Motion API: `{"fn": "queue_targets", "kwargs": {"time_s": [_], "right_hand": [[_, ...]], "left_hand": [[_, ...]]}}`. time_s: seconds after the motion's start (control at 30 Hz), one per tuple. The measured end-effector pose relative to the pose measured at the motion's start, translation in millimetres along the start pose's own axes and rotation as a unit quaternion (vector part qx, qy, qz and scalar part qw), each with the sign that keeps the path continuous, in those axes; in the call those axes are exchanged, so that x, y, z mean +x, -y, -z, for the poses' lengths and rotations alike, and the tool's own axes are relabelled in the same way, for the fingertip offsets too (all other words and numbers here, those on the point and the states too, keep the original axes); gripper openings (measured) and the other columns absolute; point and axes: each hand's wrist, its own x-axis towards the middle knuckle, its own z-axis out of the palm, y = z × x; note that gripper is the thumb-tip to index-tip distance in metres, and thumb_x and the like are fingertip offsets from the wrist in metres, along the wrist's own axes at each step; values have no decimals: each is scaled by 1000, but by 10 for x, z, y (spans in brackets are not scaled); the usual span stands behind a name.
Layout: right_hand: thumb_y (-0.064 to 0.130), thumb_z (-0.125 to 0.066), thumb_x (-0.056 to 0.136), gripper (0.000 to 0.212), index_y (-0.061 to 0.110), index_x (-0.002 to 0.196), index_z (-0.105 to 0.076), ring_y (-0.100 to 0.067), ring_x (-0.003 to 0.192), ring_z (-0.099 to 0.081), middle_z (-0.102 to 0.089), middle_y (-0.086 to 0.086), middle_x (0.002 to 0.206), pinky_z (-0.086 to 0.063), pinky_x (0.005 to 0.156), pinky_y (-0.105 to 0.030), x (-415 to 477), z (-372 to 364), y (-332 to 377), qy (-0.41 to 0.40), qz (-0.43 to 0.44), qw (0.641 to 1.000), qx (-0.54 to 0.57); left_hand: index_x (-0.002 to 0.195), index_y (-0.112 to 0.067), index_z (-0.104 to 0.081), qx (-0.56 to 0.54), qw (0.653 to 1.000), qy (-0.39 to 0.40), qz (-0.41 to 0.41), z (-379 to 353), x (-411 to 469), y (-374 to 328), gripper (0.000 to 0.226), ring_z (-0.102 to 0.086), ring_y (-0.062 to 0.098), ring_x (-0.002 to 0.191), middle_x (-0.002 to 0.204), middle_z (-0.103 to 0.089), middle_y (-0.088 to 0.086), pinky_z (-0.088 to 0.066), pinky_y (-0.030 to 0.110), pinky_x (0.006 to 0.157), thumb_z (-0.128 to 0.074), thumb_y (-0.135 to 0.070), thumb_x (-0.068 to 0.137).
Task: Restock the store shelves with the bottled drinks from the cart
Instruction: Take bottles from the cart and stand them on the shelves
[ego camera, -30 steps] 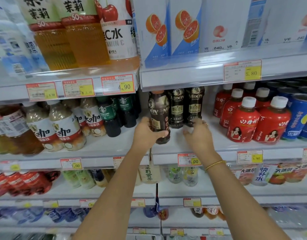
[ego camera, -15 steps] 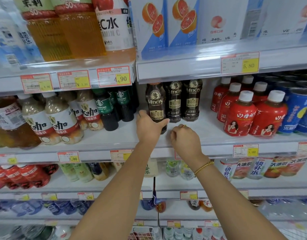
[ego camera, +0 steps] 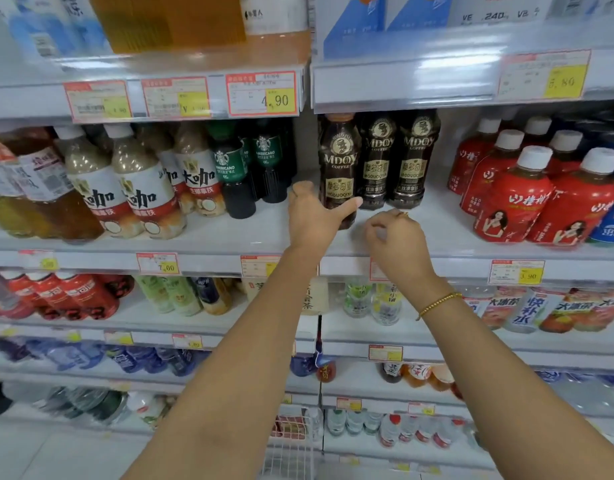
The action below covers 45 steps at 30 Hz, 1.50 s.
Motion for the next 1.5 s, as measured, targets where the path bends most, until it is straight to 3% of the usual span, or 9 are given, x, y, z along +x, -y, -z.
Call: {"fn": "queue_targets", "kwargs": {"time_s": [0.13,0.27,0.37,0.5,0.63,0.73,0.93,1.1,1.5], "right_hand": [[14,-54,88,13,8,88,-65,-14,81,-51,-57,0,88,-31,68,-17,-493,-90,223,-49,74,992,86],[19,-57,89,9,11,91,-62,-11,74,-49,-58,-2,89,-35,65,-20,-1333,-843,323,173,79,976,109],[27,-56,91,27,12,113,-56,-21,94,-56,-58,-6,110,-43,79,-29,-2070,-1674,262,390,5,917,81],[29,-52,93,42,12,131,-42,-28,111,-53,-47,-11,130,-42,91,-33,-3031,-2605,106,590,-85,802,37],[24,-55,91,49,11,135,-38,-32,114,-50,-46,-19,126,-41,93,-30,-3970,-3200,-65,673,-137,727,-4],[14,-52,90,59,16,144,-28,-31,120,-48,-39,-18,135,-39,97,-29,-4492,-3506,-151,701,-135,700,-22],[-7,-40,85,68,31,141,-34,-30,121,-46,-33,-10,144,-44,95,-36,-5022,-3898,-216,709,-52,703,-24],[-2,-42,86,49,19,130,-42,-31,109,-51,-43,-14,129,-49,87,-39,-5085,-4116,-279,681,-23,730,-53],[23,-69,76,41,15,114,-54,-26,97,-59,-42,-5,117,-46,84,-27,-4008,-3457,-306,532,-166,829,44]], "left_hand": [[75,-19,-52,-62,992,-64,-90,546,-586,348,21,-46,2,62,69,-51,-7,-36,12,59,-65,-33,85],[56,-23,-32,33,999,9,-18,959,-1434,1435,43,-34,8,45,48,-30,-4,-22,19,47,-51,-33,94],[66,-11,-48,112,976,88,162,1150,-2064,2588,33,-44,10,51,54,-44,2,-32,27,53,-57,-31,91],[97,-20,-57,125,882,186,414,1307,-2863,3862,24,-62,25,92,98,-63,7,-44,24,77,-71,-26,77],[121,-11,-55,165,824,246,482,1272,-3468,4630,43,-62,25,100,116,-62,11,-41,18,71,-65,-12,79],[127,-15,-51,190,806,288,481,1143,-3688,5032,49,-61,29,103,119,-60,11,-51,32,84,-62,-18,79],[137,-16,-37,296,791,331,420,820,-3769,5515,53,-60,30,105,118,-60,12,-50,37,86,-55,-24,88],[130,-11,-36,305,784,314,440,630,-3713,5694,45,-61,30,102,115,-62,13,-51,39,81,-55,-19,90],[108,-12,-45,268,860,248,357,718,-3228,4843,45,-58,29,94,105,-57,10,-49,34,71,-68,-32,76]]}}
